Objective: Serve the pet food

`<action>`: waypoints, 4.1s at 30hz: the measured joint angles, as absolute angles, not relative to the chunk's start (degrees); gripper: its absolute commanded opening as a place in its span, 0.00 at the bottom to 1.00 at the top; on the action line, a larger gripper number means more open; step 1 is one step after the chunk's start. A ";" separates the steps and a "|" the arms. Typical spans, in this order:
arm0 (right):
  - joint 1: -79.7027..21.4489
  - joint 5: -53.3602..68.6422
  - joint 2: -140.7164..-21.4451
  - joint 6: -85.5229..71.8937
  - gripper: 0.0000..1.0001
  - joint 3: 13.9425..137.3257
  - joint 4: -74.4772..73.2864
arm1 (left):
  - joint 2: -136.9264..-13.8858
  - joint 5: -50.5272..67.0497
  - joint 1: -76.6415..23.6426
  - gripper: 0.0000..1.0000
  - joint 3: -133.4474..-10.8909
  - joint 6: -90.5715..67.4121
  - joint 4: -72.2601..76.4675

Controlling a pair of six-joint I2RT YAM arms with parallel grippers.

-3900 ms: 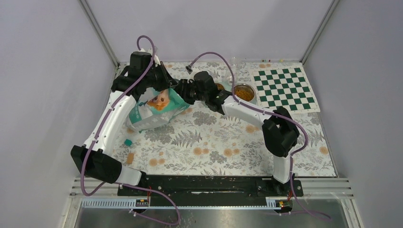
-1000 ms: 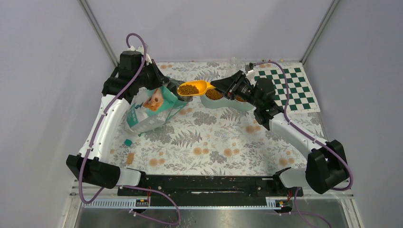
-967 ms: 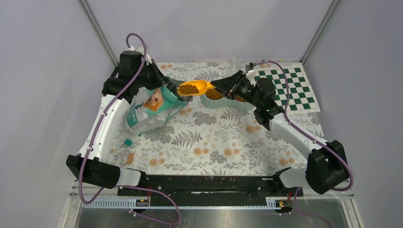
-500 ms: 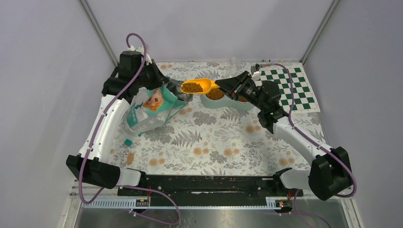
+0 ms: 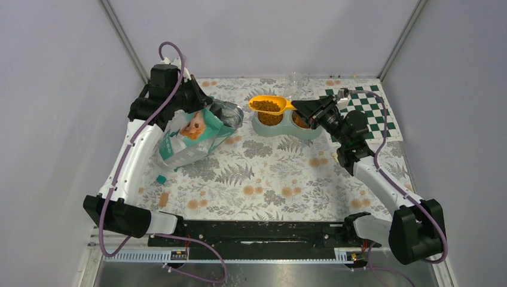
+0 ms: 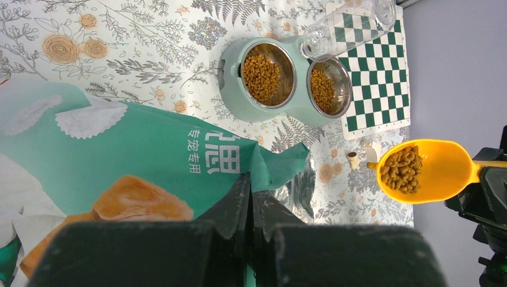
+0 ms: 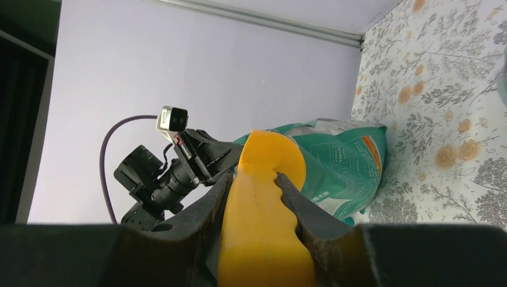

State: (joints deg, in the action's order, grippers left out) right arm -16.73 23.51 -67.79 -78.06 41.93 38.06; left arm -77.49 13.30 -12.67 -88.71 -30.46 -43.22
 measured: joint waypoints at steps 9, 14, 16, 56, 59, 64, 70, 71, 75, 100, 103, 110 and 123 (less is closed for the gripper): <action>-14.61 22.94 -66.83 -80.93 0.00 38.70 43.70 | -77.49 13.32 -12.67 0.00 -88.66 -30.48 -43.18; -13.91 22.00 -68.99 -81.93 0.00 38.04 47.57 | -77.47 13.34 -12.67 0.00 -88.44 -30.48 -42.94; -12.53 21.78 -69.93 -82.46 0.00 36.62 49.23 | -77.43 13.37 -12.67 0.00 -88.31 -30.48 -42.78; 10.57 13.04 -70.78 -63.72 0.00 22.83 36.42 | -77.25 13.72 -12.73 0.00 -87.53 -30.46 -42.02; 10.57 12.99 -71.37 -62.72 0.00 22.85 36.16 | -77.21 13.72 -12.73 0.00 -87.48 -30.46 -41.98; 10.57 13.02 -72.42 -61.47 0.00 23.57 35.64 | -77.08 13.74 -12.73 0.00 -87.22 -30.46 -41.82; 10.57 13.04 -73.91 -59.75 0.00 25.23 35.11 | -76.95 13.74 -12.73 0.00 -86.98 -30.46 -41.56; 10.57 13.04 -74.11 -59.46 0.00 25.52 35.07 | -76.95 13.74 -12.73 0.00 -86.98 -30.46 -41.54; 10.57 13.10 -74.52 -57.47 0.00 27.75 33.08 | -76.93 13.74 -12.73 0.00 -86.96 -30.46 -41.52; -2.20 -4.14 -74.61 -32.47 0.00 53.12 -0.21 | -76.12 13.32 -12.73 0.00 -86.61 -29.93 -41.47; -2.24 -5.02 -73.89 -31.05 0.00 53.52 -2.66 | -76.12 13.30 -12.73 0.00 -86.61 -29.89 -41.47; -2.24 2.24 -69.25 -30.50 0.04 53.82 -10.39 | -76.12 13.28 -12.73 0.00 -86.61 -29.82 -41.47; -2.24 19.99 -60.93 -38.87 0.12 33.89 -10.35 | -75.09 12.78 -12.73 0.00 -86.61 -28.73 -42.00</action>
State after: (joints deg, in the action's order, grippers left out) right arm -2.24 19.99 -60.93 -38.87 33.89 -10.35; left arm -75.09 12.78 -12.73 -86.61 -28.73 -42.00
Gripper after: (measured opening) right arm 0.350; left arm 0.010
